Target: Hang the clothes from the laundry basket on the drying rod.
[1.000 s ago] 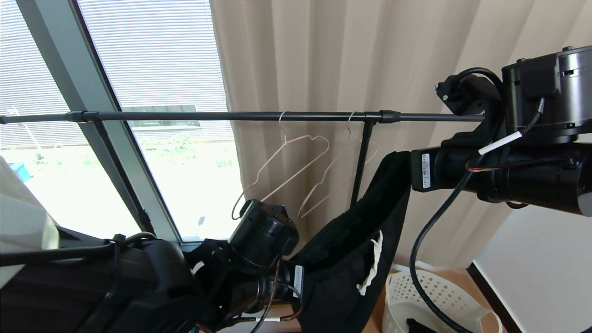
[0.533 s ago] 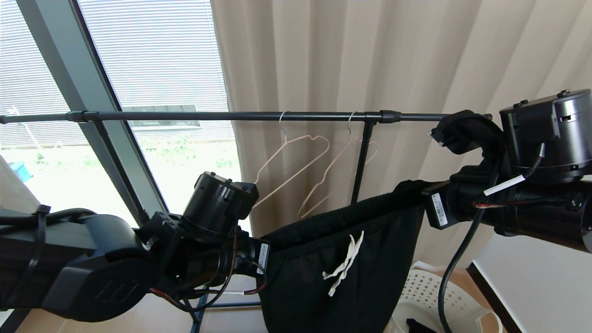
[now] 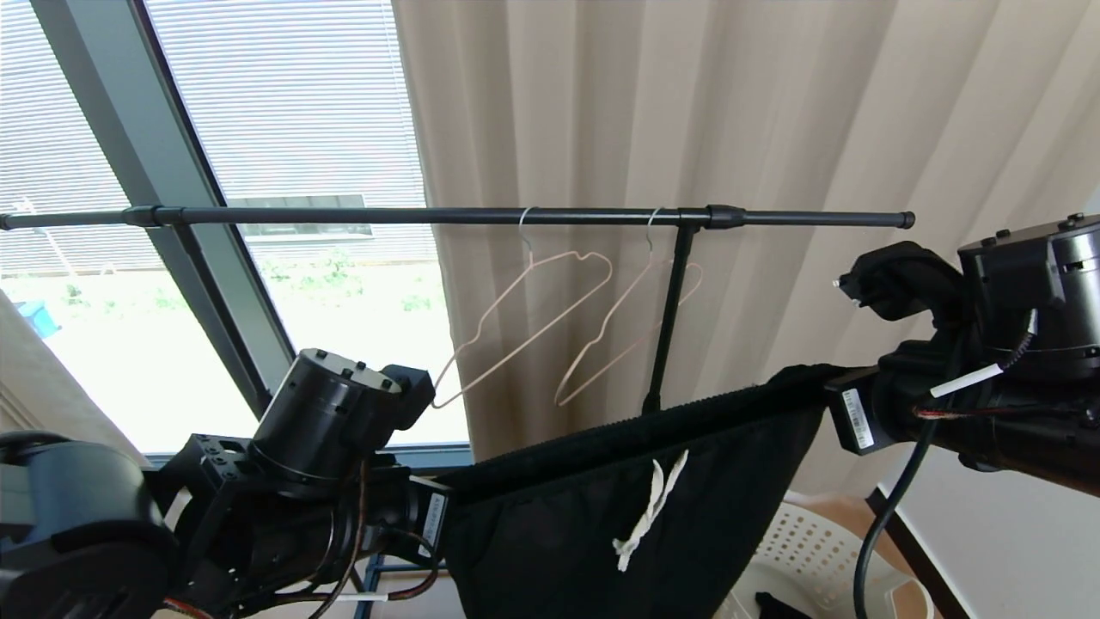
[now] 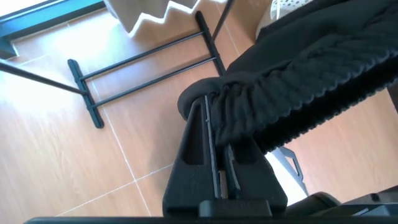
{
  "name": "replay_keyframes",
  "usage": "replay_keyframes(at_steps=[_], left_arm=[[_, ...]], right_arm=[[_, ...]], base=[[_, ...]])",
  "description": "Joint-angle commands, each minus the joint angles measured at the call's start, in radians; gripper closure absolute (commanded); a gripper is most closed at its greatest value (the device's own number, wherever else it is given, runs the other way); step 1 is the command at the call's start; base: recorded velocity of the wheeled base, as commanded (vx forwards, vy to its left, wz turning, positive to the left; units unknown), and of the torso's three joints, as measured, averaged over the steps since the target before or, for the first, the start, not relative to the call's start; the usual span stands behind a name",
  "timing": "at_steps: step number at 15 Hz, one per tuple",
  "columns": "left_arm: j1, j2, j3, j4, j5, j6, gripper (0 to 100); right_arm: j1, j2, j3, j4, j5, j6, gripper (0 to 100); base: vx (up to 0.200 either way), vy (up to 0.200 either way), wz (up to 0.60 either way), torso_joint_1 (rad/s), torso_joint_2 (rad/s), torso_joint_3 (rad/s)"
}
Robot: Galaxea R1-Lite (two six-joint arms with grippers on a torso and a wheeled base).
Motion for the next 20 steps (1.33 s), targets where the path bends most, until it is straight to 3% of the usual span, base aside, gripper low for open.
replay_keyframes(at_steps=[1,7,10,11,13,17,20], left_arm=[[0.020,-0.054,0.032,0.001,0.002,0.000,100],[0.028,-0.086,0.015,-0.001,-0.004,0.022,100],[0.022,-0.082,-0.045,-0.002,-0.078,0.026,100],[0.015,-0.068,-0.099,-0.002,-0.138,0.037,100],[0.005,-0.006,-0.191,-0.002,-0.192,0.041,100],[0.023,0.191,-0.442,-0.001,-0.199,0.058,100],[0.034,0.337,-0.639,0.004,-0.199,0.074,100]], right_arm=[[-0.043,-0.031,0.034,-0.001,0.001,0.001,100],[-0.084,-0.120,0.112,0.003,0.050,-0.002,100],[-0.040,-0.175,0.188,0.003,0.179,-0.001,100],[0.028,-0.176,0.226,0.000,0.193,0.005,100],[0.071,-0.172,0.257,-0.001,0.196,0.024,100],[0.126,-0.229,0.332,0.005,0.199,0.025,100],[0.238,-0.278,0.404,0.005,0.199,0.028,100]], base=[[0.000,0.000,0.00,0.000,0.00,0.000],[0.000,0.000,0.00,0.000,0.00,0.000],[0.000,0.000,0.00,0.000,0.00,0.000],[0.000,0.000,0.00,0.000,0.00,0.000],[0.000,0.000,0.00,0.000,0.00,0.000],[0.000,0.000,0.00,0.000,0.00,0.000],[0.000,0.000,0.00,0.000,0.00,0.000]])
